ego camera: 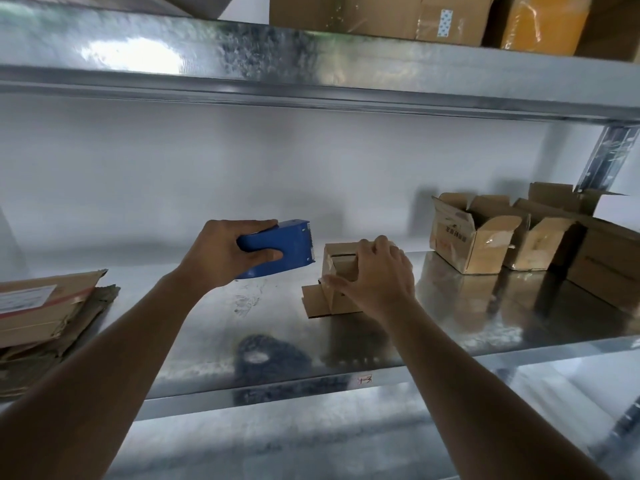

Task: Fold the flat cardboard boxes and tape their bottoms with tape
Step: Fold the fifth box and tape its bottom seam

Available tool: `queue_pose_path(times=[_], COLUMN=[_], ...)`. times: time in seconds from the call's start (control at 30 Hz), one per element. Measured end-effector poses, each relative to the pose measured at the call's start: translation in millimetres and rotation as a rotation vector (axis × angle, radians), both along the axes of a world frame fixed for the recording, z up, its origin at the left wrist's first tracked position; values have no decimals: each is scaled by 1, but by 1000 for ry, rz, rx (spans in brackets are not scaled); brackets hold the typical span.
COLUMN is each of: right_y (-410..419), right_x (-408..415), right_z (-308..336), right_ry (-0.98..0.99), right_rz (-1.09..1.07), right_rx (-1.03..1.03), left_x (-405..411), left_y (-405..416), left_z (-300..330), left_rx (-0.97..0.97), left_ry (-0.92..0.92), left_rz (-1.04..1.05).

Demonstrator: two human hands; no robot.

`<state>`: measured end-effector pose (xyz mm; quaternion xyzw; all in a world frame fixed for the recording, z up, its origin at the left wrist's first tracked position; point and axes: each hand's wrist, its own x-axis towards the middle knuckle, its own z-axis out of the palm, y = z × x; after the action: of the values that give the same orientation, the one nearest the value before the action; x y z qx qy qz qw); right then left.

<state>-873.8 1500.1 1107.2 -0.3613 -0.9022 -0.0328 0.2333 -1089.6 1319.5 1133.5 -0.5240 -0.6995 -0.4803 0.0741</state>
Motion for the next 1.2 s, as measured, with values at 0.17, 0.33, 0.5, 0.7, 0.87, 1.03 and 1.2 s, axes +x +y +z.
queue_pose_path(times=[0.17, 0.33, 0.5, 0.7, 0.87, 1.03, 1.2], right_y=[9, 24, 33, 16, 0, -5, 1], right_x=[4, 16, 23, 33, 32, 46, 61], right_z=[-7, -18, -23, 3, 34, 44, 43], right_ry=[177, 179, 144, 494, 578, 552, 648], right_rz=[252, 504, 496, 708, 882, 973, 1005], right_rx=[37, -220, -299, -462, -980, -1171, -1157], left_x=[0, 3, 12, 39, 68, 101, 129], left_y=[-11, -17, -20, -20, -22, -25, -28], left_z=[2, 6, 6, 7, 17, 28, 30], left_rx=[52, 36, 4, 113, 153, 178, 171], left_ry=[-15, -76, -87, -120, -133, -136, -153], left_rz=[-64, -209, -292, -337, -334, -313, -313])
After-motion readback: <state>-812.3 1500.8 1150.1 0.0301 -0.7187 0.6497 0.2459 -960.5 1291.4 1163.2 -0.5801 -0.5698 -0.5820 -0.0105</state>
